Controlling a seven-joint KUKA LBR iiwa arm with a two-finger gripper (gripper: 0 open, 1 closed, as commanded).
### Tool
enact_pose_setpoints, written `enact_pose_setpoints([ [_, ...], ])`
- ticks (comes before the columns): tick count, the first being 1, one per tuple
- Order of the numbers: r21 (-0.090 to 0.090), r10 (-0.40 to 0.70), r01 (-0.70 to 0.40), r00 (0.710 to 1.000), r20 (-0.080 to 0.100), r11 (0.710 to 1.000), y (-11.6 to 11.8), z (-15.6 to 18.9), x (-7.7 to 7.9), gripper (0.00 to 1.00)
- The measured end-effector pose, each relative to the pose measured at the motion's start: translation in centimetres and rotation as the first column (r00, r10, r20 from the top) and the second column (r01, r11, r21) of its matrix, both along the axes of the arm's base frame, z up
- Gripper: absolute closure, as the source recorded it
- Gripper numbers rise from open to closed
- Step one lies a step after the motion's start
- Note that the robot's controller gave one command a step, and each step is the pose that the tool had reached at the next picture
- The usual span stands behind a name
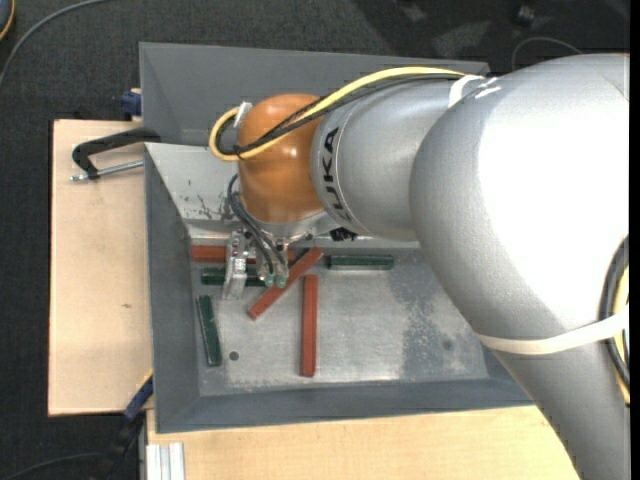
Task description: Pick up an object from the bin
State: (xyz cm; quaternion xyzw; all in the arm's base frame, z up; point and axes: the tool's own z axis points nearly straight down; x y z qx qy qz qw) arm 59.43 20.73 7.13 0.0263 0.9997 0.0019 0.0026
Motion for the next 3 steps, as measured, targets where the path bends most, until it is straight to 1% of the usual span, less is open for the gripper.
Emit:
enact_pose_setpoints([
  [1,0.0,0.0,0.0,1.0,0.0,1.0,0.0,0.0,0.0,1.0],
  [2,-0.004,0.034,-0.034,0.999,-0.004,0.999,-5.7,0.1,-0.8,1.0],
  [3,0.0,0.049,-0.049,0.999,0.012,0.999,-6.1,24.5,-2.4,1.0],
])
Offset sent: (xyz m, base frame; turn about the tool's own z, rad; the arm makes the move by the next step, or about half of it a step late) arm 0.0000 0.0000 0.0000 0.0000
